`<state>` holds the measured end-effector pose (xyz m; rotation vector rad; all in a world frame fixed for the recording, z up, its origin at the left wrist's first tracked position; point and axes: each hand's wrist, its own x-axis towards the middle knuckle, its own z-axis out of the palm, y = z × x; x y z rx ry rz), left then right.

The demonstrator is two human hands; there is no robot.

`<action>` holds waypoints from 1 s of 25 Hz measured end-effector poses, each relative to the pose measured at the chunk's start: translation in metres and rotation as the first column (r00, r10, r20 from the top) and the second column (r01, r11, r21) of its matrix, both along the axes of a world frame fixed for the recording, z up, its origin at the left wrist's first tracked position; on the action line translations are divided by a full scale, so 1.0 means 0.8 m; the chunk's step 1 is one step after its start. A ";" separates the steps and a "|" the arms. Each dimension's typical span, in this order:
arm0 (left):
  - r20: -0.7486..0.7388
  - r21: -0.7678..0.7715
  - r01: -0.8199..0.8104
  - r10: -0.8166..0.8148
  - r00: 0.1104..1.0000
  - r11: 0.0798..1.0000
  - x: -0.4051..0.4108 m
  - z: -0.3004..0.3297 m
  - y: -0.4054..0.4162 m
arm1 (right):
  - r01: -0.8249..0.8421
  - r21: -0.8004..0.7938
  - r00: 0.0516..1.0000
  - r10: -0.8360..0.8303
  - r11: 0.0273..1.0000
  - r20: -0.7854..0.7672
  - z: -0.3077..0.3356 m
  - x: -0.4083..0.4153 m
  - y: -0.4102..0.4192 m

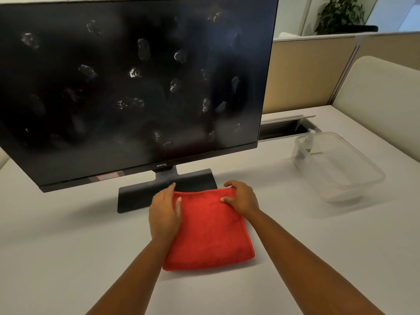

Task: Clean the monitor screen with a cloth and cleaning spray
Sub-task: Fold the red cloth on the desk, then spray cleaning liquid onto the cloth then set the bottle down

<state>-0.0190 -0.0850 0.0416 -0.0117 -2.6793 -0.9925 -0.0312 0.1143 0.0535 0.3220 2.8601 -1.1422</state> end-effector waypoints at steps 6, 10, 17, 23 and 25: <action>0.222 -0.449 0.374 -0.304 0.926 0.811 0.007 -0.033 0.016 | -0.049 0.045 0.998 0.048 0.998 0.027 -0.011 -0.008 0.009; 0.259 -0.473 0.372 -0.277 0.925 0.799 0.005 -0.039 0.017 | 0.011 -0.024 0.982 -0.015 1.000 -0.190 -0.006 -0.013 0.029; 0.223 -0.487 0.352 -0.276 0.935 0.799 0.005 -0.046 0.016 | 0.375 -0.121 0.636 -0.350 0.919 -0.688 0.055 -0.047 0.121; 0.197 -0.487 0.337 -0.274 0.941 0.806 0.006 -0.050 0.016 | 0.667 -0.183 0.559 -0.648 0.722 -0.518 0.068 -0.073 0.219; 0.177 -0.490 0.327 -0.276 0.945 0.808 0.004 -0.052 0.015 | 0.666 -0.165 0.655 -0.676 0.728 -0.338 0.064 -0.081 0.237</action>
